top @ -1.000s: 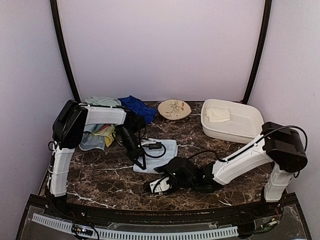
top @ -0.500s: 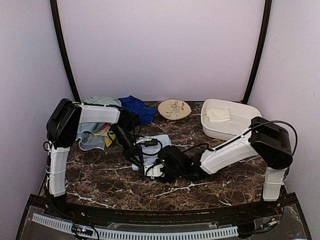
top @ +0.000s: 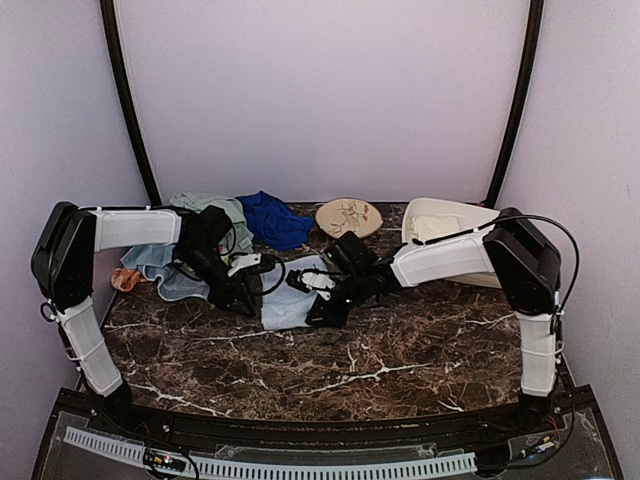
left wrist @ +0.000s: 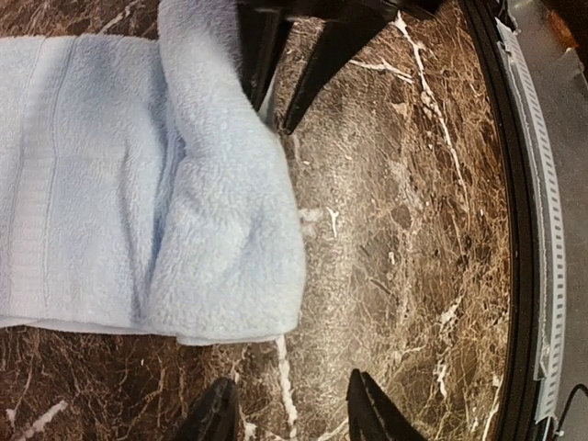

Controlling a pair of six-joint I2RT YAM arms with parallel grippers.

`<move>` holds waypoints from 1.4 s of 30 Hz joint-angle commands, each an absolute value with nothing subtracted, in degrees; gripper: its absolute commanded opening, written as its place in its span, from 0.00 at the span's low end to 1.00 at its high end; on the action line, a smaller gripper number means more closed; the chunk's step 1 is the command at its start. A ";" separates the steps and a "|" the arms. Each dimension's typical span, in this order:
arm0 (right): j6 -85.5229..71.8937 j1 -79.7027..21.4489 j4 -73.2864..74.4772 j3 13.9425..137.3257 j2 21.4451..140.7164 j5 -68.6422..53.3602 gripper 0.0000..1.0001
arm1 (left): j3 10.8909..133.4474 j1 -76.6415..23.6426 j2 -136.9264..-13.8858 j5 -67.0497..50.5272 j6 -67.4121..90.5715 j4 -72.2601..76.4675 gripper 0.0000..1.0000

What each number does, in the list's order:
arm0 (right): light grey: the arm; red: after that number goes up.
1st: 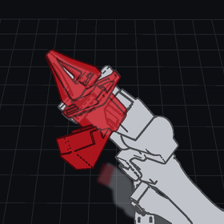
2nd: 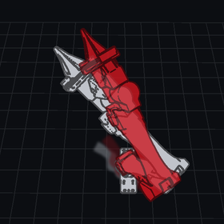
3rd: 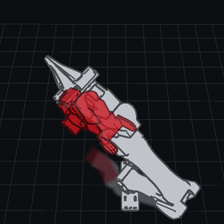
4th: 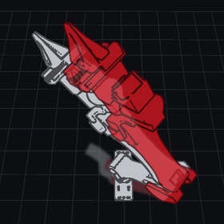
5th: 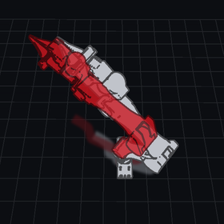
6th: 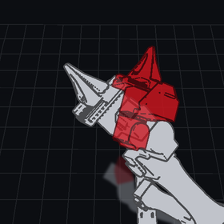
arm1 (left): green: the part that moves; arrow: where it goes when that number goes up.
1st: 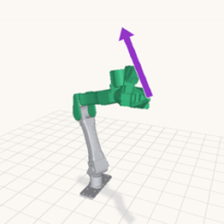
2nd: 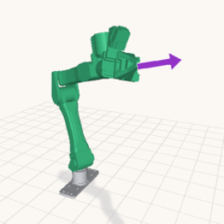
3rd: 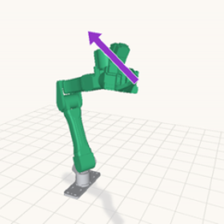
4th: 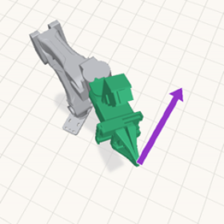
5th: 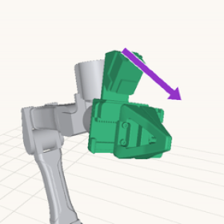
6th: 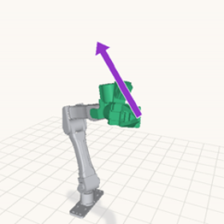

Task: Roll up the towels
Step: Roll the towel at the center of the board.

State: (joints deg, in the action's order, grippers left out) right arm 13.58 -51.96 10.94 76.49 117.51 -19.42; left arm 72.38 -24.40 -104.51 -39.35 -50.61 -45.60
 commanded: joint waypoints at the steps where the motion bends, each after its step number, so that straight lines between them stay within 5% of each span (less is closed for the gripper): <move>1: 3.67 -50.03 19.53 82.75 122.64 -33.32 0.15 | 65.68 -25.13 -96.48 -36.84 -53.42 -38.05 0.42; 8: -3.95 -48.54 18.44 86.45 125.46 -40.63 0.15 | 57.93 -33.18 -91.28 -26.61 -52.57 -28.39 0.43; 12: -7.18 -47.76 15.49 86.58 124.83 -41.67 0.17 | 55.61 -37.46 -91.81 -19.27 -50.14 -16.32 0.58; 25: -13.79 -45.47 8.74 82.65 121.60 -45.21 0.19 | 57.77 -37.83 -100.34 -14.57 -47.09 -8.22 0.54; 29: -17.15 -43.83 5.28 80.93 120.06 -46.43 0.21 | 60.36 -37.70 -103.11 -16.39 -46.85 -12.02 0.32; 35: -17.13 -38.54 -7.57 68.34 107.43 -39.10 0.45 | 66.51 -35.60 -107.11 -28.76 -44.62 -23.96 0.02; 38: -7.08 -38.51 -9.23 61.00 99.13 -30.81 0.59 | 68.67 -33.54 -108.67 -34.38 -45.54 -30.62 0.00; 42: 8.63 -41.62 -10.21 52.22 88.03 -20.89 0.64 | 71.27 -32.68 -109.68 -39.35 -48.43 -40.08 0.00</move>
State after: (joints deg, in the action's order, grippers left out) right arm -7.55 -38.15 -5.41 58.41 95.96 -31.62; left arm 69.10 -33.41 -108.75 -30.74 -46.15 -24.88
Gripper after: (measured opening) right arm 0.639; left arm 0.092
